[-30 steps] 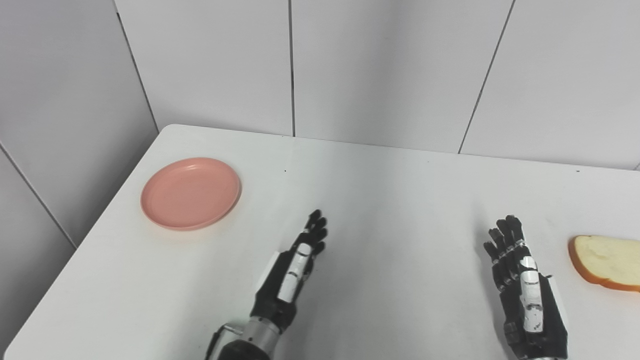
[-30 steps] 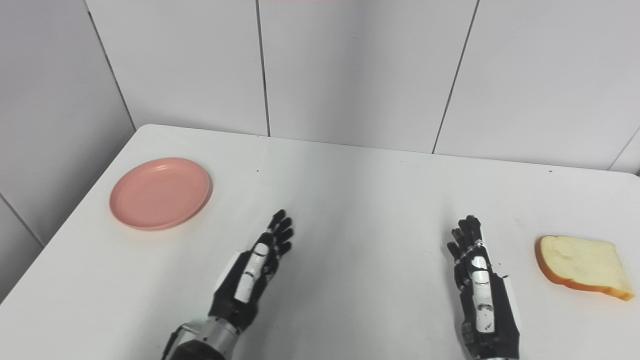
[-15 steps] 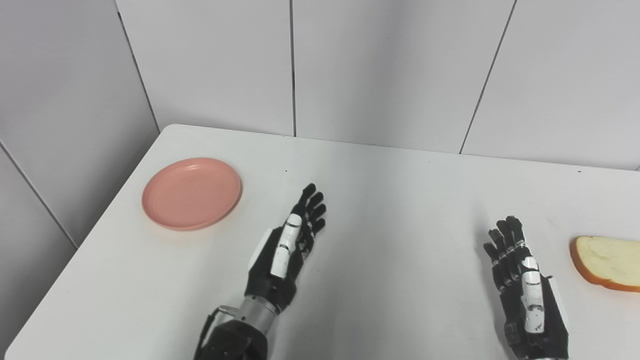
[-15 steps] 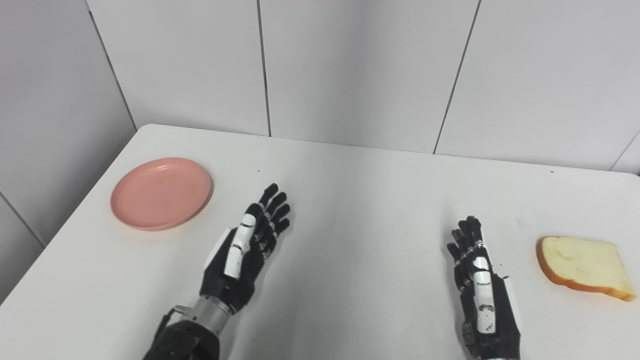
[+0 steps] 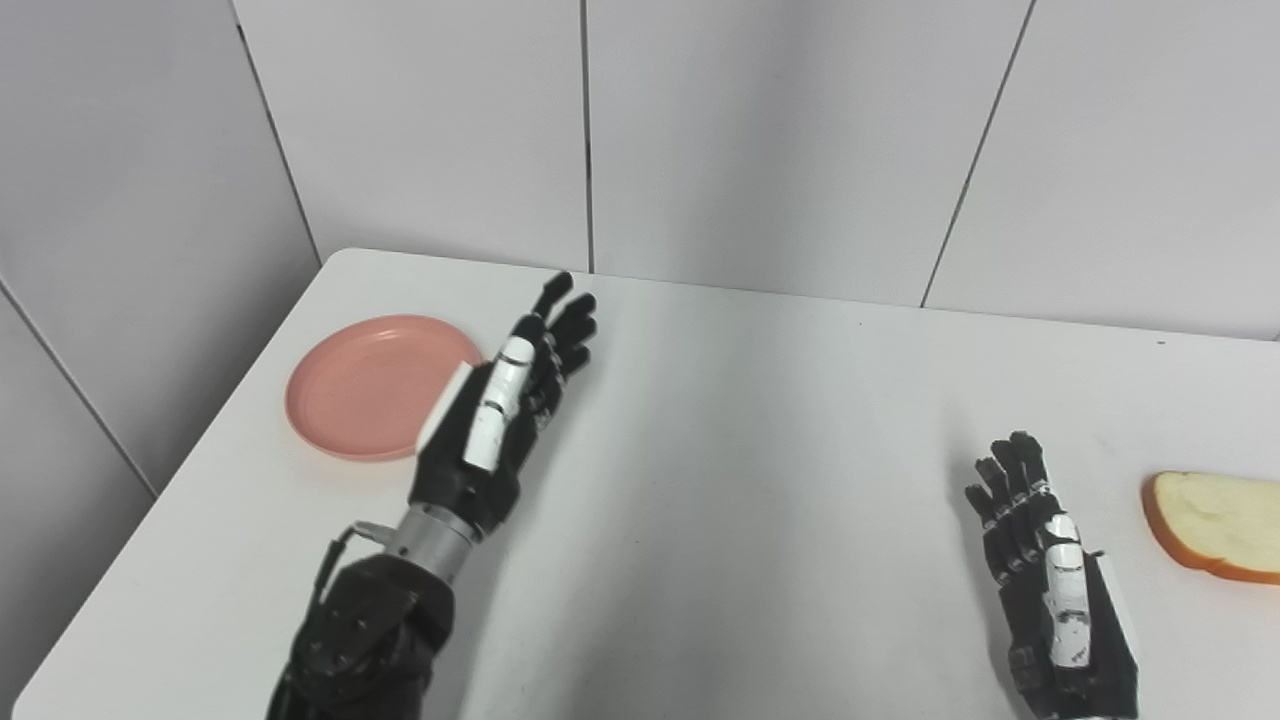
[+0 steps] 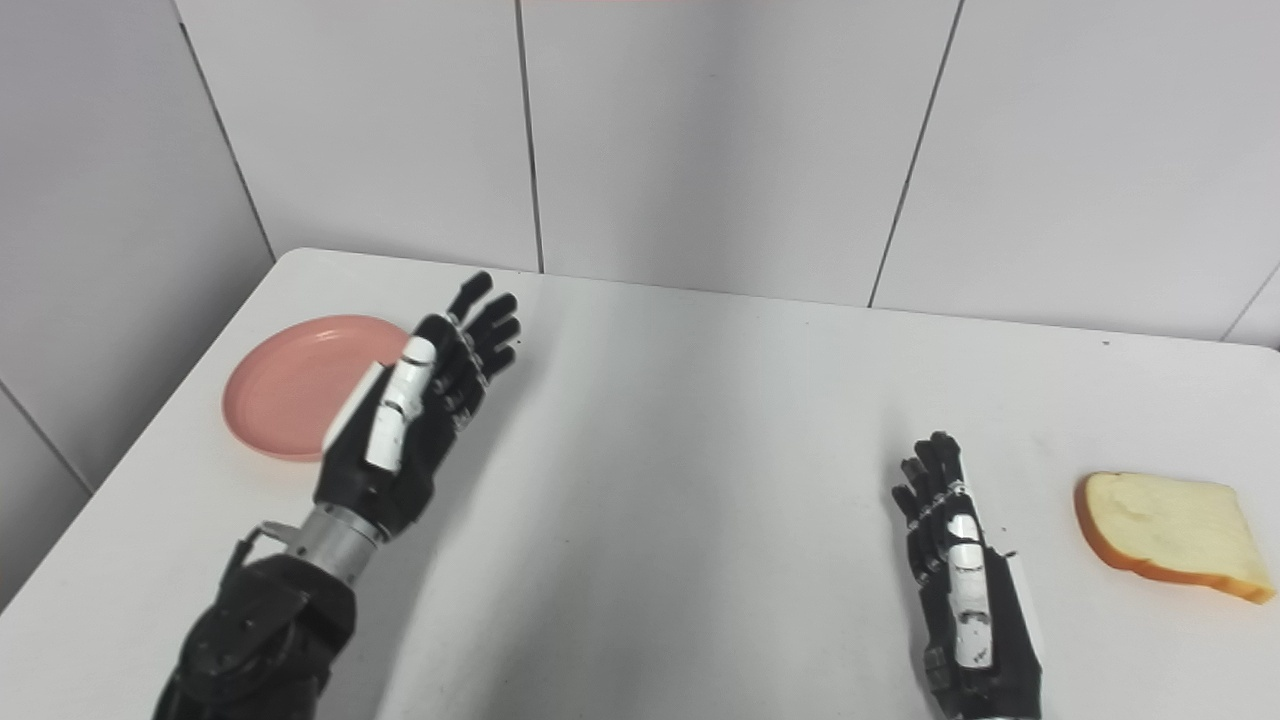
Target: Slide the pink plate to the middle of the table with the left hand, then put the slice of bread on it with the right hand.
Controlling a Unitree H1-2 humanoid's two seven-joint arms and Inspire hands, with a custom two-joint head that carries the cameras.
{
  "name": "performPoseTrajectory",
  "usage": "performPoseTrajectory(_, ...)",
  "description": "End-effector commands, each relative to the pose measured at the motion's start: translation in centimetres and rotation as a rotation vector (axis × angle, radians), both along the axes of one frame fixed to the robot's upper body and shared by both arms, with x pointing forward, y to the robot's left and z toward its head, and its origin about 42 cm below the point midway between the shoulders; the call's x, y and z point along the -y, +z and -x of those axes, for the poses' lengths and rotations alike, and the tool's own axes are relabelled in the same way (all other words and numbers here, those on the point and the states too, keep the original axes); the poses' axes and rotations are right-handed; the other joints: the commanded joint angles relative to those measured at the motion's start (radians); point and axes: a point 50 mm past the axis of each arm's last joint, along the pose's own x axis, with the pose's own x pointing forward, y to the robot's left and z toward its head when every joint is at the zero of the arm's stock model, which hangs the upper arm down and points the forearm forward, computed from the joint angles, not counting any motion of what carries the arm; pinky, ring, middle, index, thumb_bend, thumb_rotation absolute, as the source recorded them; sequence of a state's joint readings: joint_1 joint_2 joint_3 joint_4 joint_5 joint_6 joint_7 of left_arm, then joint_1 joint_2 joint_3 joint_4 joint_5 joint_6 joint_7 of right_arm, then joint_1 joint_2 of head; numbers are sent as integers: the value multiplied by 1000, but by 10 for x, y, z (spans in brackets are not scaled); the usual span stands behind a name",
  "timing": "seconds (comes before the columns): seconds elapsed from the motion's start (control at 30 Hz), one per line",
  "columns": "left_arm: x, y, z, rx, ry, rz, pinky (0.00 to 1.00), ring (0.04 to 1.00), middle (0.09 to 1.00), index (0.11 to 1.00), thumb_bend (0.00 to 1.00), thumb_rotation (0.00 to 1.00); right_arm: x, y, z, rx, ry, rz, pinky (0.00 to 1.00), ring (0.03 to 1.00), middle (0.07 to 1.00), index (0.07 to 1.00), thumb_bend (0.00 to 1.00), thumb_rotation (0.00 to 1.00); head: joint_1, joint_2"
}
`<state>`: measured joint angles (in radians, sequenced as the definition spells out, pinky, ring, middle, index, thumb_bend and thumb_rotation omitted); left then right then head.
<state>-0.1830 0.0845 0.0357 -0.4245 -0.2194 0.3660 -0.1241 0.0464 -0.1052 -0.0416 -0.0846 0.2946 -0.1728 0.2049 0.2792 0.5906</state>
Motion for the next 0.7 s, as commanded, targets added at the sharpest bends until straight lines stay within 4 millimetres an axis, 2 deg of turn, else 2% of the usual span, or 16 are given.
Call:
performPoseTrajectory(0.0,-4,24,-13,80,-11,4,1000,951,939,932,474,1000,-6,-31,20,-112,-2,-41,1000,1000,1000,998,393,969,2,-1)
performPoseTrajectory(0.23,-30,44,-42,102,35,57,983,925,916,904,482,1000,-5,-31,21,-109,-15,-32,1000,1000,1000,994,390,969,6,0)
performPoseTrajectory(0.43,-64,59,-70,107,66,67,933,914,916,907,489,1000,-4,-30,23,-115,-11,-23,1000,999,1000,993,392,966,14,-5)
performPoseTrajectory(0.67,-100,67,-97,74,162,95,841,867,877,864,467,1000,-4,-30,25,-115,-8,-27,1000,1000,1000,996,368,1000,17,-11)
